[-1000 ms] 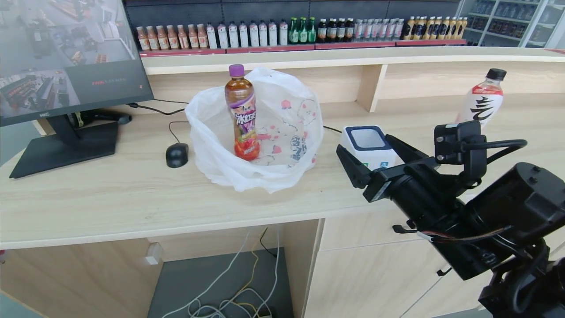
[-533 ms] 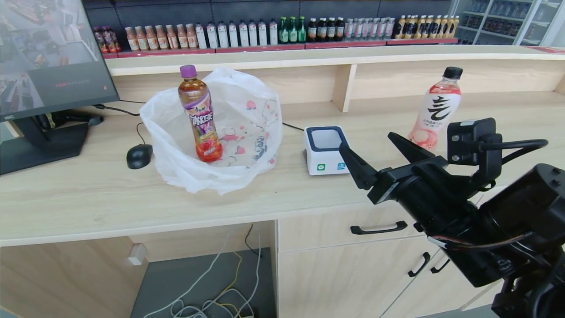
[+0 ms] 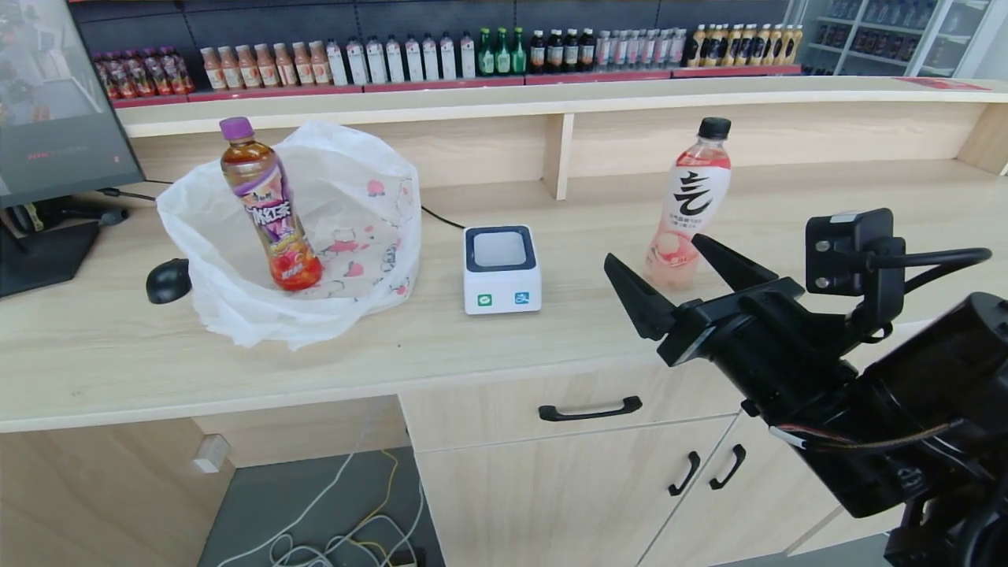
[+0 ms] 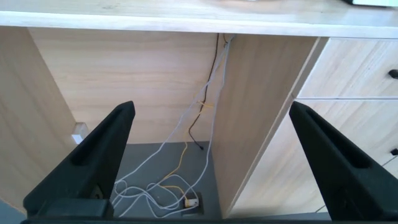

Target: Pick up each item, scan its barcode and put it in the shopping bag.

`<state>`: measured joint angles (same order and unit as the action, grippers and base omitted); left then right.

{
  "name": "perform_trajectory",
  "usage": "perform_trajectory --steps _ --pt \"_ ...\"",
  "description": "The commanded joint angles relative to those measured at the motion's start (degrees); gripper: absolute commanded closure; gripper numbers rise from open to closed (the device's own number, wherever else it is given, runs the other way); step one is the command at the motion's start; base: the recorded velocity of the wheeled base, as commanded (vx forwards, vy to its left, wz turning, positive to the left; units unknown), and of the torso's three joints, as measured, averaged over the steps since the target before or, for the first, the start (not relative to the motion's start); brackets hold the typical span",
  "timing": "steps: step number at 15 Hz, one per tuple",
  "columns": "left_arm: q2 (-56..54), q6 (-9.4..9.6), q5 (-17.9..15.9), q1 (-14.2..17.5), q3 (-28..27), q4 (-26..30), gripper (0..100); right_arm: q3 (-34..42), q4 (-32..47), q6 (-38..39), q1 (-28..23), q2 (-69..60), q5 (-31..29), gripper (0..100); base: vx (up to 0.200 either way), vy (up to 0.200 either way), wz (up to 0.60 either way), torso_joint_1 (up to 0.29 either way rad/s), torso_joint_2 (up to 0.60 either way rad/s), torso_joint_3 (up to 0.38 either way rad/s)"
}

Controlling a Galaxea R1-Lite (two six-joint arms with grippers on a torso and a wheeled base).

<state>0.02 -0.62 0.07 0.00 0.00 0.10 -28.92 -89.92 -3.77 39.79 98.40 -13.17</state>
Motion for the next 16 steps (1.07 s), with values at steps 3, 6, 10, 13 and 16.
perform_trajectory --steps 3,6,10,13,16 --pt "0.0 0.27 0.0 0.0 0.0 0.0 0 -0.3 -0.1 0.0 0.0 0.7 0.0 0 0.0 -0.133 0.0 0.002 0.0 0.003" --pt "0.0 0.27 0.0 0.0 0.0 0.0 0 -0.4 -0.1 -0.4 0.9 2.1 0.0 0 0.0 0.0 0.0 0.0 0.0 0.0" --pt "0.0 0.36 0.0 0.0 0.0 0.0 0 -0.9 -0.1 0.0 1.5 2.8 -0.1 0 0.0 0.0 0.0 0.0 0.0 0.0" --pt "0.0 0.36 0.0 0.0 0.0 0.0 0 0.4 -0.1 0.1 0.9 2.5 0.9 0 0.0 0.0 0.0 0.0 0.0 0.0" --pt "0.0 0.36 0.0 0.0 0.0 0.0 0 -6.5 8.4 0.1 -1.6 1.7 1.2 0 0.0 0.0 0.0 0.0 0.0 0.0"
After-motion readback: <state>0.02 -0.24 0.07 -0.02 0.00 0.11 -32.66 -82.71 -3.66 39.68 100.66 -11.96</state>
